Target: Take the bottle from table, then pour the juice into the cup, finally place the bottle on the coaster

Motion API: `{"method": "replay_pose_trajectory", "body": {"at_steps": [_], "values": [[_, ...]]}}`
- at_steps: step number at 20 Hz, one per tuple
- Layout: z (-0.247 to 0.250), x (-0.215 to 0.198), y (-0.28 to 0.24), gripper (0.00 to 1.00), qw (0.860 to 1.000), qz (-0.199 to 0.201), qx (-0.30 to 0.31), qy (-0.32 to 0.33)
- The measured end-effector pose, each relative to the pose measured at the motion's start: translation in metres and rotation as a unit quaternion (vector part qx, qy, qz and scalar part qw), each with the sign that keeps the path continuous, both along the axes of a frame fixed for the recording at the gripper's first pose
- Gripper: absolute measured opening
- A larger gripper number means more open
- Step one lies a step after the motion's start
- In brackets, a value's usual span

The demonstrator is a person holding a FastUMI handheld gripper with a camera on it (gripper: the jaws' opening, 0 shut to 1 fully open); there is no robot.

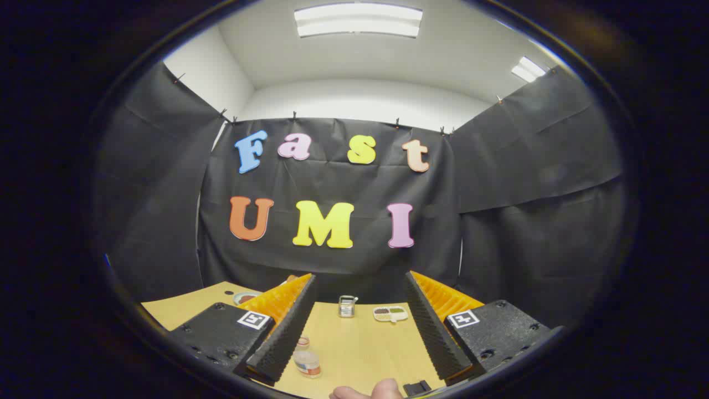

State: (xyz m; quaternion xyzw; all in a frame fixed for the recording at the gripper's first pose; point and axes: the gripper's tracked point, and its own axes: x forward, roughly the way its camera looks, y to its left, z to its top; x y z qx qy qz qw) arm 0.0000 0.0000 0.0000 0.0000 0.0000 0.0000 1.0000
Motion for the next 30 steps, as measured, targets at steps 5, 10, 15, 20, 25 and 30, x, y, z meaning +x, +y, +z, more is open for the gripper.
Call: {"method": "replay_pose_trajectory", "body": {"at_steps": [5,10,15,20,25,30], "values": [[-0.002,0.001,-0.005,1.0,1.0,-0.006,0.01,0.005],[-0.003,0.0,-0.001,1.0,1.0,-0.004,0.006,0.008],[-0.006,0.002,0.004,1.0,1.0,-0.001,0.006,0.011],[-0.012,0.006,0.007,1.0,1.0,0.003,0.0,0.013],[-0.042,0.014,0.018,1.0,0.999,0.021,-0.005,0.031],[-0.084,0.02,0.036,1.0,0.998,0.042,-0.01,0.05]]}}
